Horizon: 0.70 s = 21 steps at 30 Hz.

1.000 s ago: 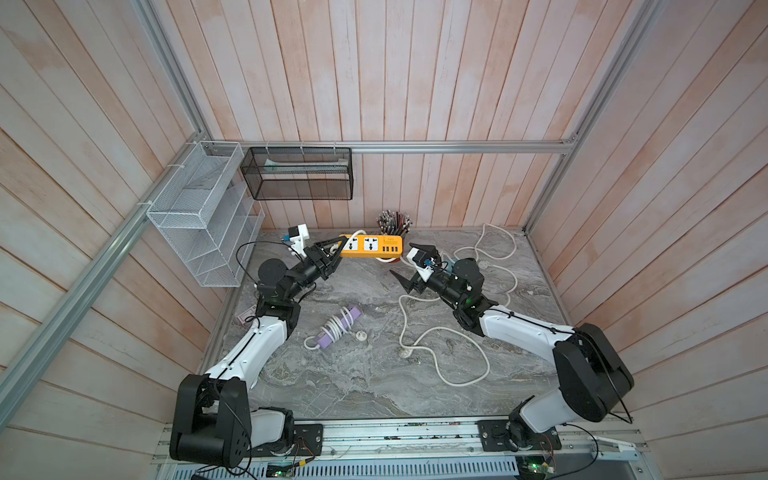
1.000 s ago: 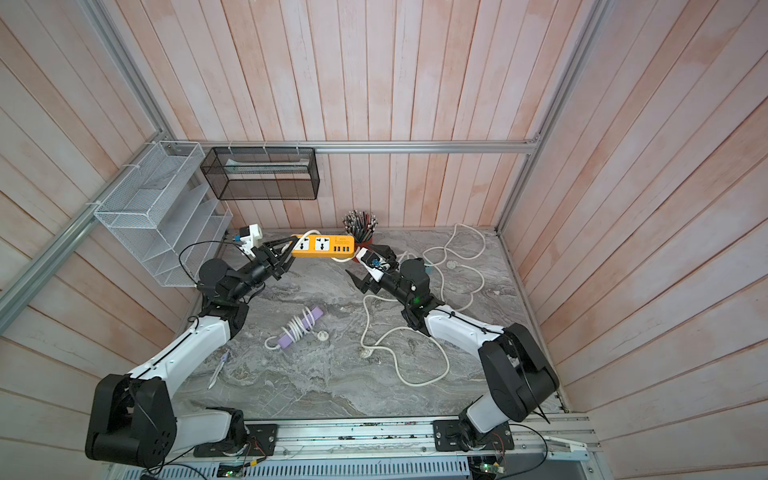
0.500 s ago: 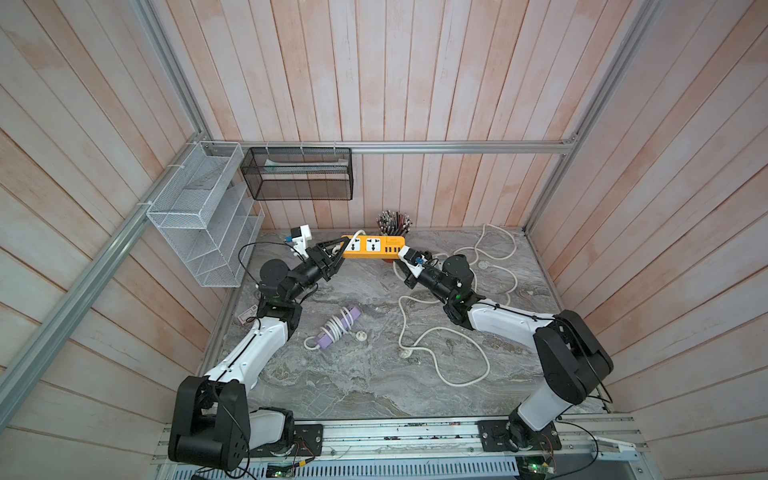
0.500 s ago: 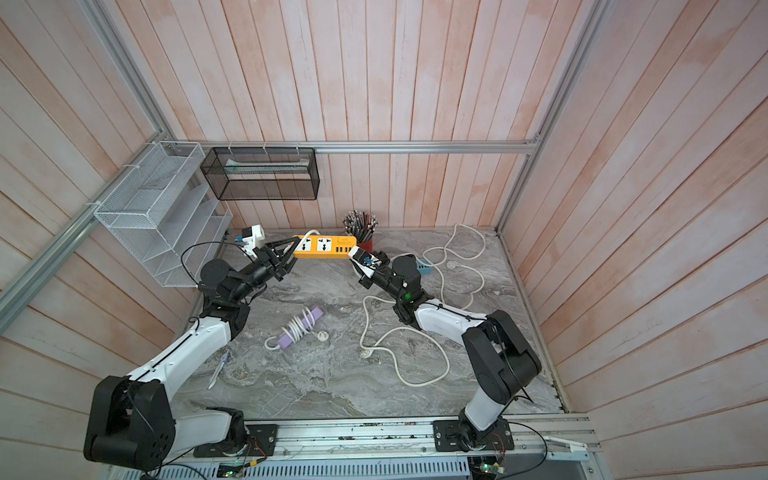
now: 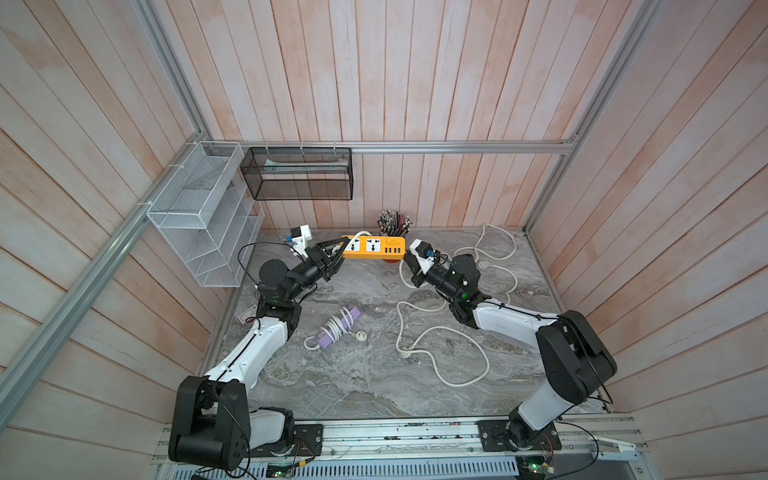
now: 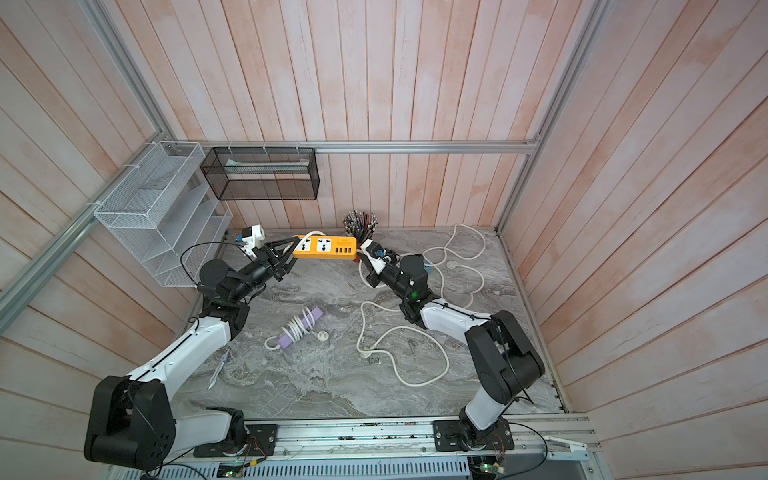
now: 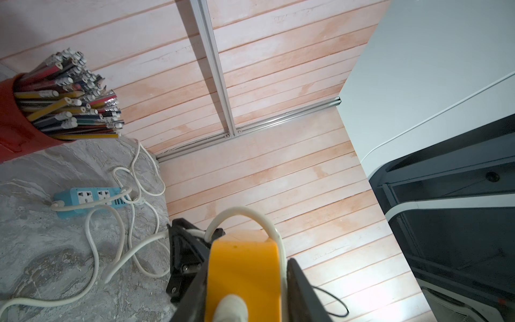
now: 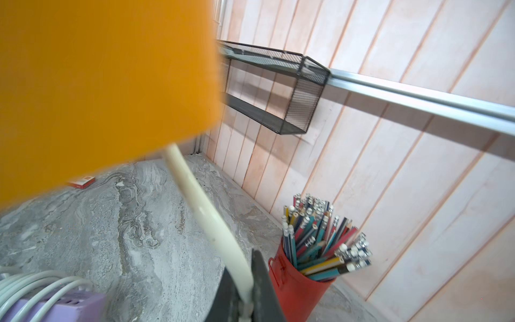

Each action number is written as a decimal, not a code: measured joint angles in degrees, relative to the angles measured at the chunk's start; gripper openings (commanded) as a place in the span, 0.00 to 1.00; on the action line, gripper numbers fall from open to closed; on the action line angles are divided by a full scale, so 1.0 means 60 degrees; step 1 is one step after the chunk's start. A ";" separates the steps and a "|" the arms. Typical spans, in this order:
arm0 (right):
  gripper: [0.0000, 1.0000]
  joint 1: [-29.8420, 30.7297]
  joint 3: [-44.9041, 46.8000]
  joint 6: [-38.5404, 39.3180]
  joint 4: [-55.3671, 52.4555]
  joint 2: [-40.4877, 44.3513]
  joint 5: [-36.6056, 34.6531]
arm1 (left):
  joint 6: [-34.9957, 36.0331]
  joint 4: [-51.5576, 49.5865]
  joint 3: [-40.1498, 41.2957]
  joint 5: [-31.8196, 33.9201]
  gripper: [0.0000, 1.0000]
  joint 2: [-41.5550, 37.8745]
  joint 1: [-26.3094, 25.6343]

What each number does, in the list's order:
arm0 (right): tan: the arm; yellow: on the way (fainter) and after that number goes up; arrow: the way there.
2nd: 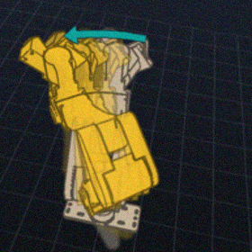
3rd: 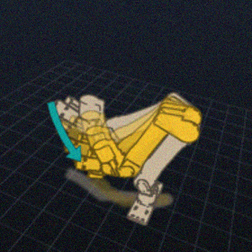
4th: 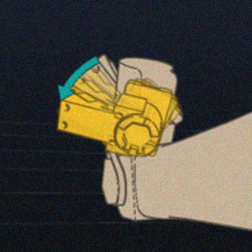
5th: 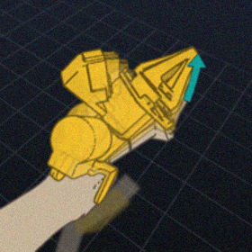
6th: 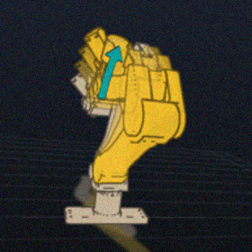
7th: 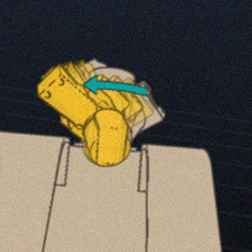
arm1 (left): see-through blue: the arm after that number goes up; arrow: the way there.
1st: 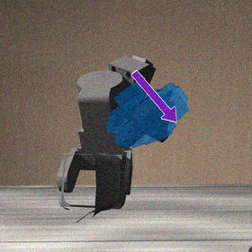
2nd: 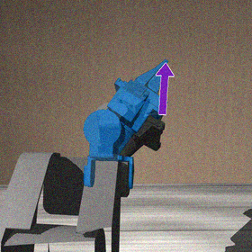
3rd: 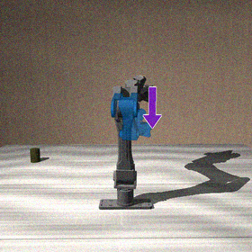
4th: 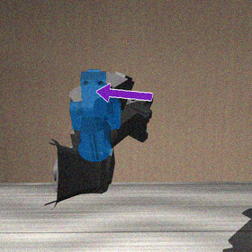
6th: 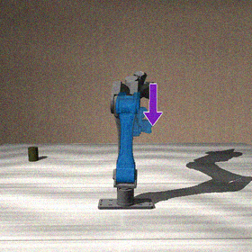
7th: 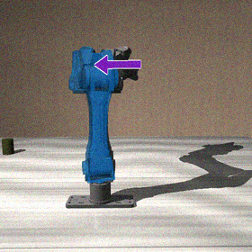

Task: Unwrap the cord wrapped around the power strip
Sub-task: Unwrap the power cord from the power strip.

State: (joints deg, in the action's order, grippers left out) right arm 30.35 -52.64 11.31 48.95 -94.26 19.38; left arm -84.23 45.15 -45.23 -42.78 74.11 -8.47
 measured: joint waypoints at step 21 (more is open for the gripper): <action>0.00 -0.0528 -0.1333 -0.1100 -0.2983 0.2517 0.1286 | 0.1734 -0.1042 0.0433 0.0073 0.00 0.0040 -0.0259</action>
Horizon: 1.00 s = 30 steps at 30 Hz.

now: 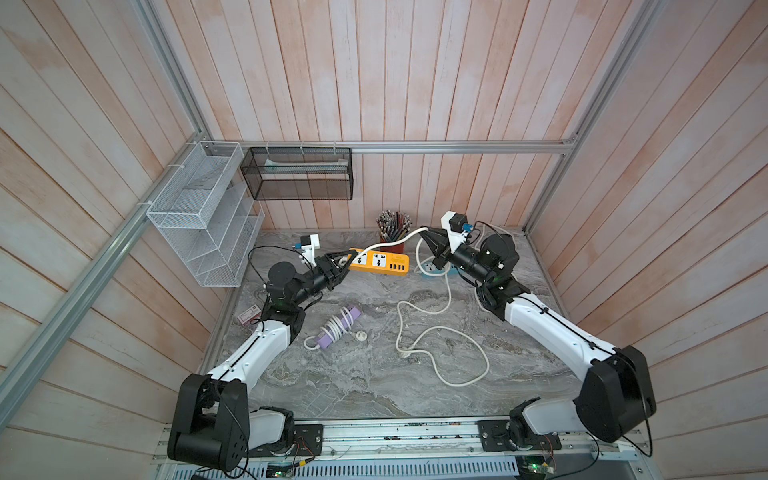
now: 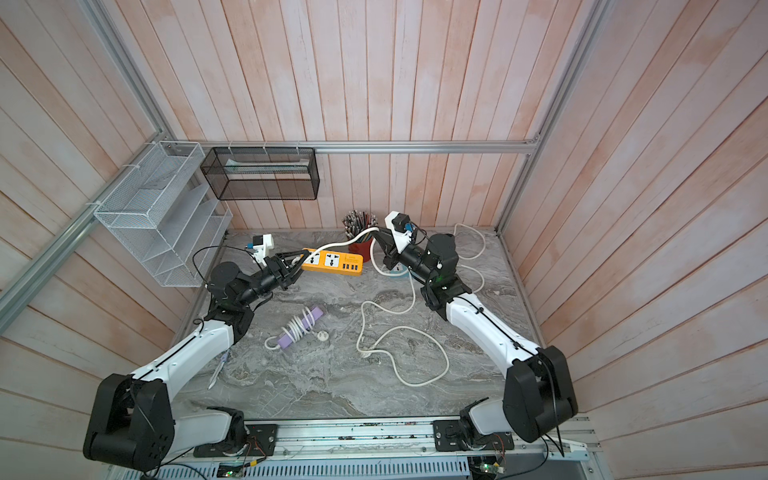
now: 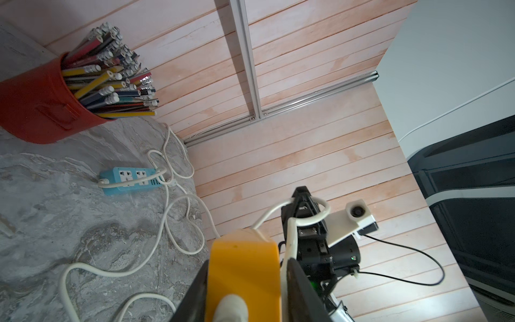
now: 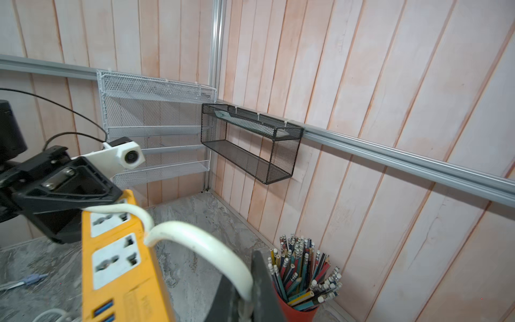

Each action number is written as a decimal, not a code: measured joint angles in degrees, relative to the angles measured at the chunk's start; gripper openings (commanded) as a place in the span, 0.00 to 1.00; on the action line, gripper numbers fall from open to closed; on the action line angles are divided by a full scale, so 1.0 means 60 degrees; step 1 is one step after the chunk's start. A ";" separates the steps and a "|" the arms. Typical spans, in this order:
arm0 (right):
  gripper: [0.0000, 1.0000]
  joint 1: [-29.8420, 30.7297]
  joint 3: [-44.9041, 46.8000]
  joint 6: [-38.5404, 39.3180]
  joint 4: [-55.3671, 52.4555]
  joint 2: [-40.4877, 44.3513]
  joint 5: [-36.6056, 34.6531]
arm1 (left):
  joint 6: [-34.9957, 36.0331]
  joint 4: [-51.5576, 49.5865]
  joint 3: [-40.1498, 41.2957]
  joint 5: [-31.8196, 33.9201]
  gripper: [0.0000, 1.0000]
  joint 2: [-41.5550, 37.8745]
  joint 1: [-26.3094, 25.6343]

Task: Unwrap the cord wrapped around the power strip
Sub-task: Unwrap the power cord from the power strip.

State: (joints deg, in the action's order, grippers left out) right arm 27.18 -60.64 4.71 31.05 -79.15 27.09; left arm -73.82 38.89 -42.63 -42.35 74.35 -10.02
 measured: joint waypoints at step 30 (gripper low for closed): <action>0.97 0.1275 0.2091 -0.2164 -0.2419 0.2073 0.0896 | -0.0390 0.5129 -0.0758 0.1388 0.00 0.2470 0.0401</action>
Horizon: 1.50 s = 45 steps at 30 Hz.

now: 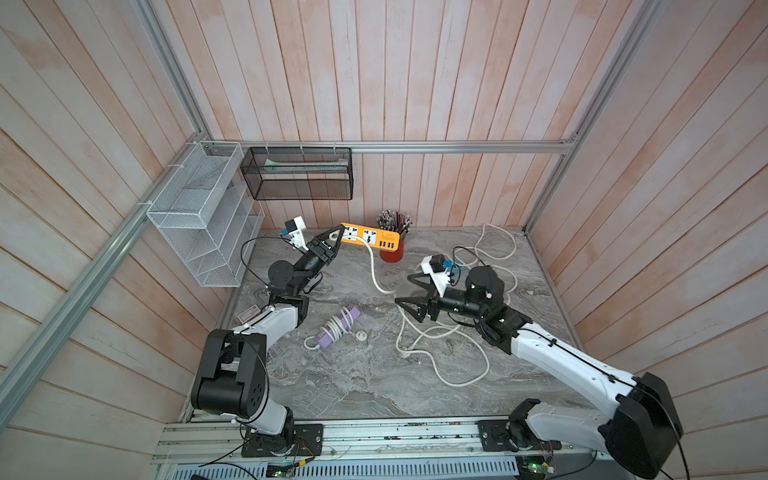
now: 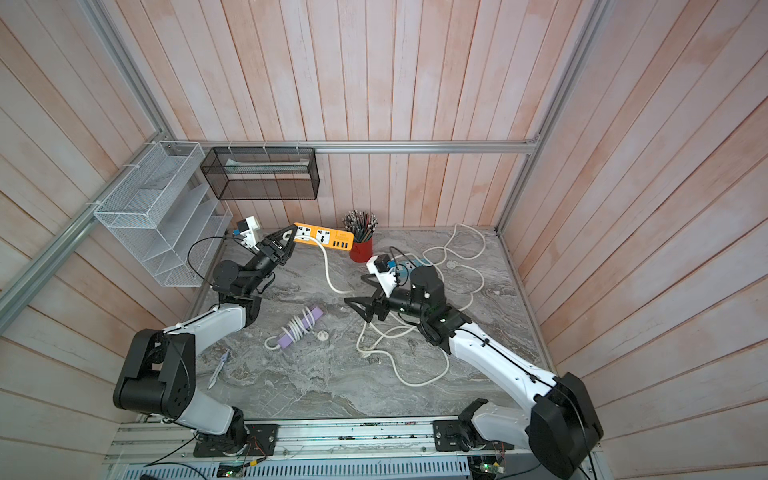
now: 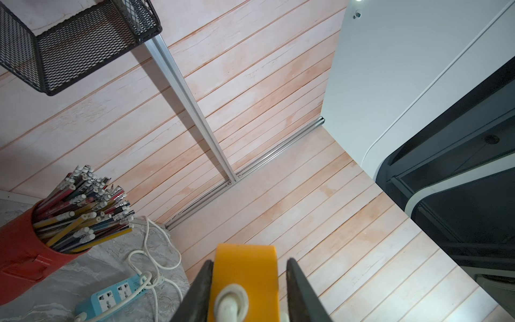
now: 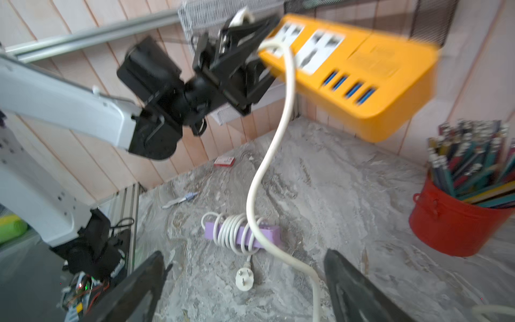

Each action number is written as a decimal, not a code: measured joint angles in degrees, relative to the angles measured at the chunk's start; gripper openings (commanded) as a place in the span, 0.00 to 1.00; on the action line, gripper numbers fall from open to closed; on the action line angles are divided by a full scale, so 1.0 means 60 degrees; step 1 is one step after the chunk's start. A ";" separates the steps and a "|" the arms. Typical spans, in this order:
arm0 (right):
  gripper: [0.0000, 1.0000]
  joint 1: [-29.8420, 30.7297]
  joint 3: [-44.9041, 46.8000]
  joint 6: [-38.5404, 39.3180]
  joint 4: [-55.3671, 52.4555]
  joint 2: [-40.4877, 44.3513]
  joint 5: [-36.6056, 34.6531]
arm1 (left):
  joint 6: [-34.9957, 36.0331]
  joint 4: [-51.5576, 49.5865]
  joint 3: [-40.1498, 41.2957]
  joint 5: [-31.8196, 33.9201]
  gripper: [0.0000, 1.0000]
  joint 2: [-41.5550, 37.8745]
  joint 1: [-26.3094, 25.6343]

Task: Unwrap the cord wrapped around the power strip
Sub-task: Unwrap the power cord from the power strip, then place the power strip at the center of the board.

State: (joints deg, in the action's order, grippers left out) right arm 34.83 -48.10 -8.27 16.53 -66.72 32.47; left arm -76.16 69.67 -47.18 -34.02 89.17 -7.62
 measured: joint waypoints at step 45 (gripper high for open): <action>0.51 -0.1410 -0.2000 -0.7533 0.6353 -0.4557 0.2266 | -0.0539 0.1435 0.0430 0.0062 0.00 0.0044 -0.0801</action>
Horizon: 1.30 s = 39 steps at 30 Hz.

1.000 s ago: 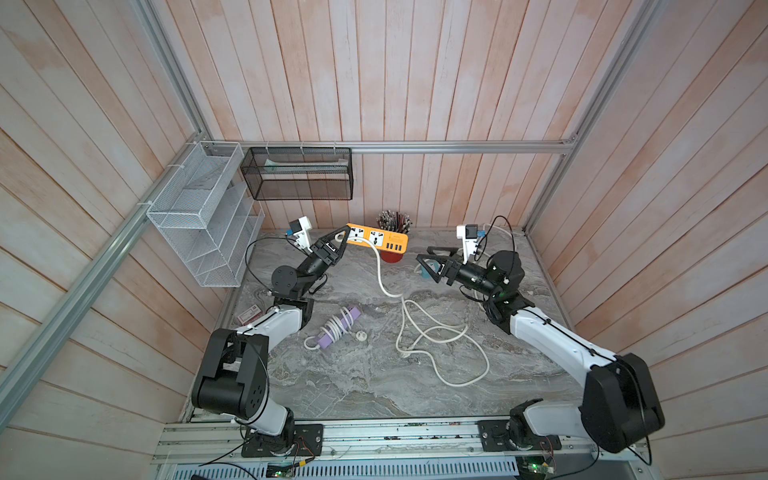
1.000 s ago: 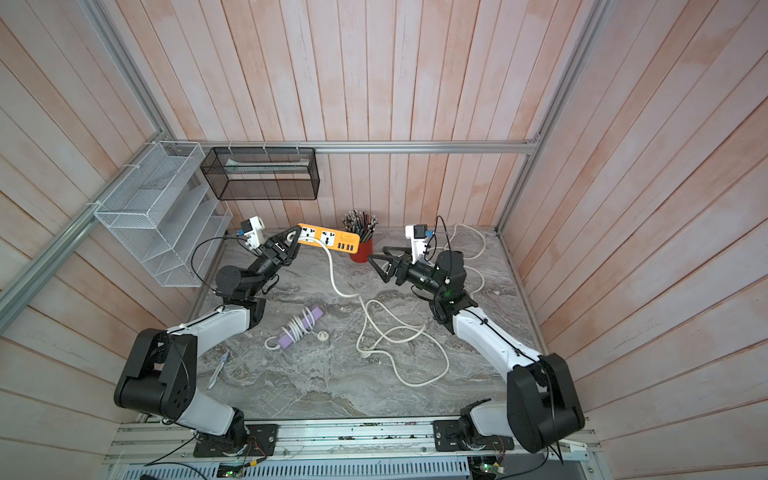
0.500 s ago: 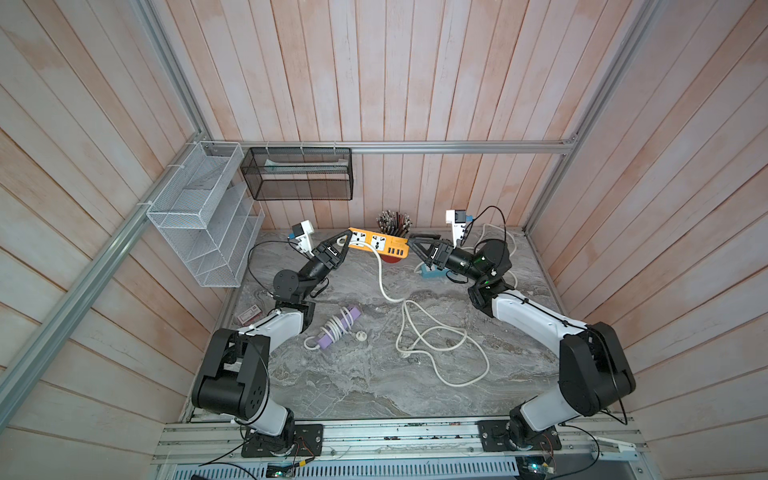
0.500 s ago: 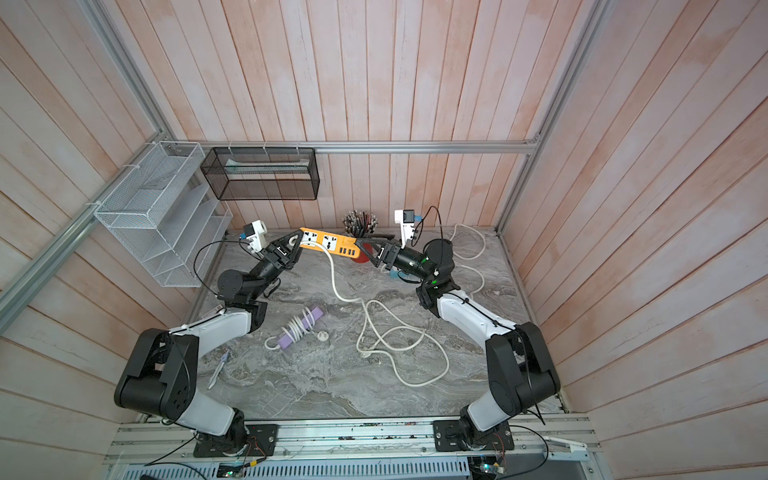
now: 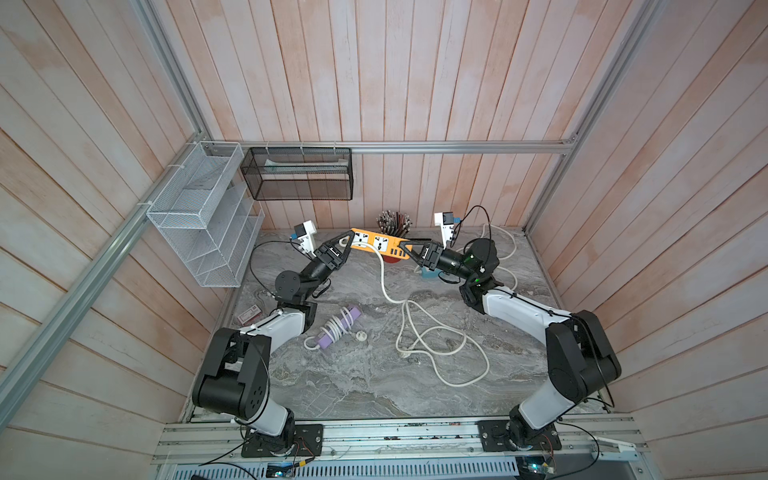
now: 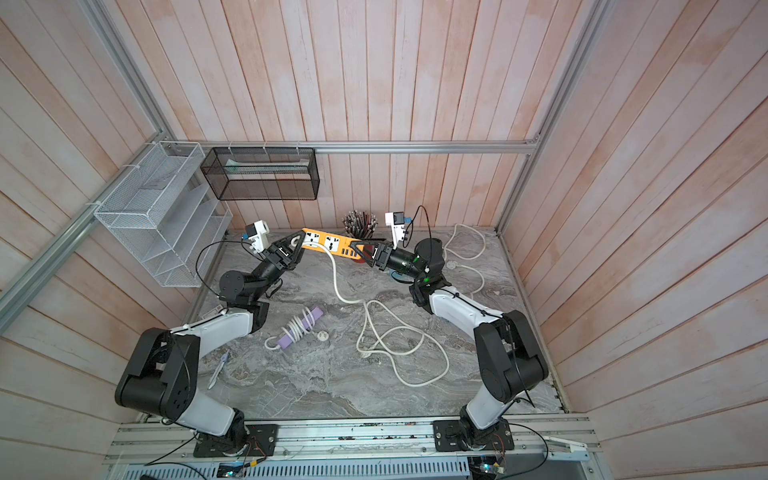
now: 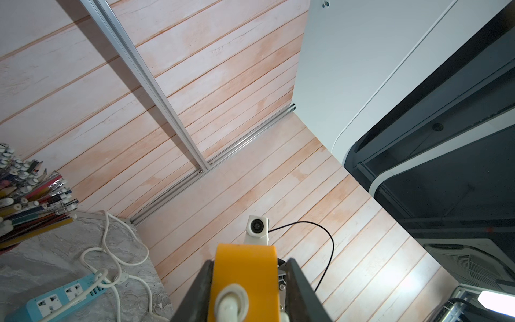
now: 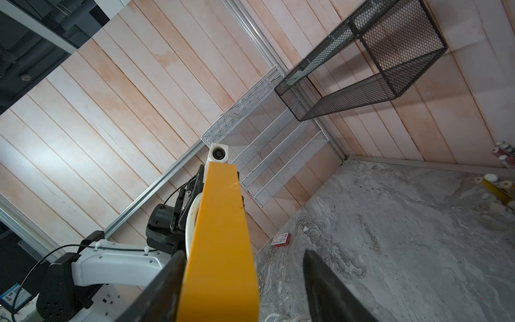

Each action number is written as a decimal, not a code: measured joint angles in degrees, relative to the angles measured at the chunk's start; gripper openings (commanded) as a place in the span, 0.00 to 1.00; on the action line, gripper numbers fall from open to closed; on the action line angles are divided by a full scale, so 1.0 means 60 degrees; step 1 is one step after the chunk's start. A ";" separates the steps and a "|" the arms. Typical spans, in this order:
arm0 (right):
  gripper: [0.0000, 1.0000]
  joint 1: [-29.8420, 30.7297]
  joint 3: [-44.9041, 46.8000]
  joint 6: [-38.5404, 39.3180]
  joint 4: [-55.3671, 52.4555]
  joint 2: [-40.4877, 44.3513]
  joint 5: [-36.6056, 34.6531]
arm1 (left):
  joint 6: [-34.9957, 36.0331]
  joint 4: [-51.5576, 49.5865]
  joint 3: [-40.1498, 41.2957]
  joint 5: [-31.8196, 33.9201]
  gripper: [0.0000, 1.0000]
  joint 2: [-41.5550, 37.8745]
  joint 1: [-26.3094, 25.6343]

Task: Unwrap the cord wrapped around the power strip
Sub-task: Place the power strip at the center of the board.

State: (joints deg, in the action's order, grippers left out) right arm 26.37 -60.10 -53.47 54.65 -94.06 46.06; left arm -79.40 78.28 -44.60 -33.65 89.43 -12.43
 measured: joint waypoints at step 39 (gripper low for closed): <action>0.00 -0.3497 0.4615 0.0692 -0.3049 0.1049 -0.0408 | 0.1854 -0.2739 0.0226 -0.0514 1.00 -0.1282 0.1027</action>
State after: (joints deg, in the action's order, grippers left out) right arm 5.39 -32.40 -49.32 36.36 -87.77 43.62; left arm -68.27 61.84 -43.24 -36.73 81.73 -6.26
